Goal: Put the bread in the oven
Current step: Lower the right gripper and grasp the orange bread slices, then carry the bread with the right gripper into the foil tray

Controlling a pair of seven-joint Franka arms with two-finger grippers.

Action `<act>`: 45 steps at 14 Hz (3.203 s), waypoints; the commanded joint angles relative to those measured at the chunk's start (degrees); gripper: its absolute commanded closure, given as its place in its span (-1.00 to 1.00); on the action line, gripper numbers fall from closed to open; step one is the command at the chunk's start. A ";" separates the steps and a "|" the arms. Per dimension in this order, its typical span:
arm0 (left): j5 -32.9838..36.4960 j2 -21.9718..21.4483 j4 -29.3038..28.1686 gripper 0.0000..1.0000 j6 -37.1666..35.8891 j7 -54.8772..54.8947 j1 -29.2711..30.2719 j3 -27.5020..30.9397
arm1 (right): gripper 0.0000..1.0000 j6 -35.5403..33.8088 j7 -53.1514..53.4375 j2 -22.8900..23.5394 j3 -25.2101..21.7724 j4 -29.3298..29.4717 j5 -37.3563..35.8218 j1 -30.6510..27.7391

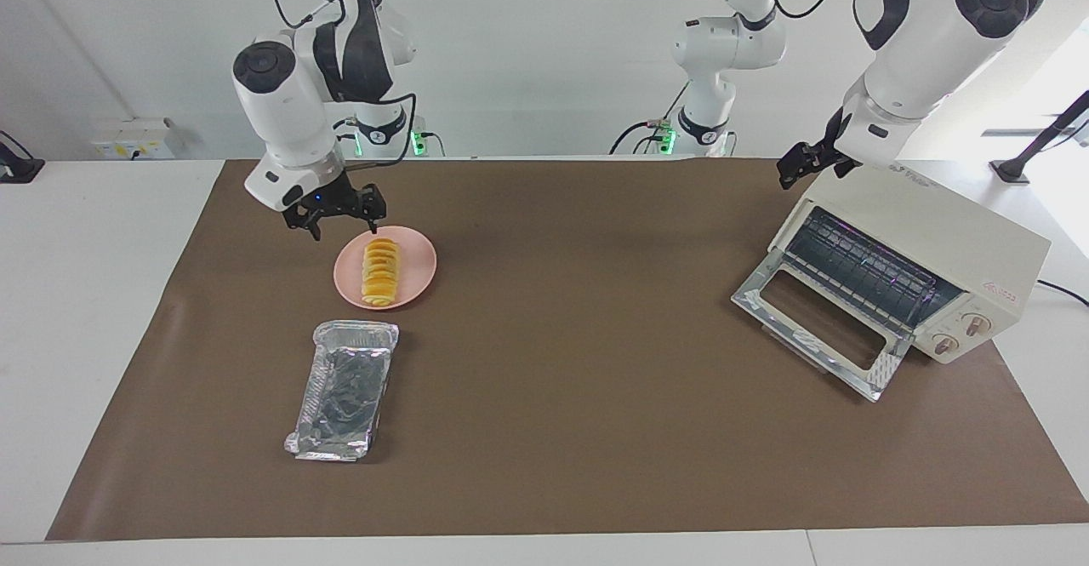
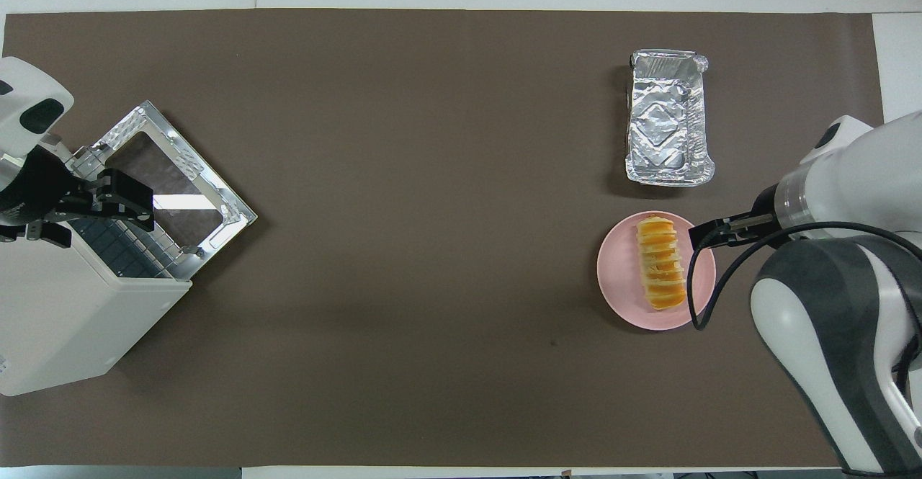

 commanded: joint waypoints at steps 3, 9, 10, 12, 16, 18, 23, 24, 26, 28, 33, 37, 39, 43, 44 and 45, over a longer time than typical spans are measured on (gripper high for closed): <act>-0.63 -0.68 -0.70 -1.00 0.29 0.24 0.38 -0.01 | -1.00 14.96 3.00 4.63 0.06 -6.54 -0.46 1.67; -0.63 -0.68 -0.70 -1.00 0.29 0.24 0.38 -0.01 | -1.00 22.37 2.39 8.50 -0.03 -8.13 -0.55 0.62; -0.63 -0.68 -0.70 -1.00 0.29 0.24 0.38 -0.01 | -1.00 23.25 2.47 9.55 0.06 -8.13 -0.55 0.18; -0.55 -0.68 -0.79 -1.00 0.29 0.24 0.38 -0.01 | -1.00 24.39 2.56 10.70 0.06 -8.13 -0.55 0.18; -0.63 -0.68 -0.70 -1.00 0.29 0.24 0.38 -0.01 | -0.74 24.13 2.91 10.71 0.06 -8.04 -0.55 0.44; -0.63 -0.68 -0.70 -1.00 0.29 0.24 0.38 -0.01 | 0.28 23.87 2.91 10.62 0.06 -7.95 -0.55 0.53; -0.55 -0.68 -0.79 -1.00 0.29 0.24 0.38 -0.01 | 1.00 21.86 4.94 10.09 0.06 -7.51 -0.55 1.06; -0.63 -0.68 -0.79 -1.00 0.29 0.24 0.38 -0.10 | 1.00 21.15 4.85 9.83 0.06 -7.16 -0.55 1.06; -0.63 -0.68 -0.70 -1.00 0.29 0.24 0.38 -0.01 | 1.00 17.74 4.76 9.30 0.06 -5.24 -0.55 1.06; -0.63 -0.68 -0.70 -1.00 0.29 0.24 0.38 -0.01 | 1.00 13.17 4.50 8.78 0.06 -1.82 -0.55 1.06; -0.63 -0.68 -0.79 -1.00 0.29 0.24 0.38 -0.01 | 1.00 1.03 4.23 12.71 0.06 15.04 -0.46 0.53; -0.63 -0.68 -0.70 -1.00 0.29 0.24 0.38 -0.01 | 1.00 -3.36 2.13 17.63 -0.20 28.22 -0.55 -0.17; -0.55 -0.68 -0.70 -1.00 0.29 0.15 0.38 -0.01 | 1.00 -6.53 2.04 21.85 -0.38 35.78 -1.16 -0.08; -0.63 -0.68 -0.70 -1.00 0.29 0.24 0.38 -0.01 | 1.00 -11.63 2.03 30.89 -0.38 49.56 -3.80 -0.17; -0.63 -0.68 -0.70 -1.00 0.29 0.24 0.38 -0.01 | 1.00 -12.60 2.03 34.23 -0.38 53.97 -3.80 -0.17; -0.63 -0.68 -0.70 -1.00 0.29 0.24 0.38 -0.01 | 1.00 -13.21 2.03 37.83 -0.47 58.36 -3.89 -0.17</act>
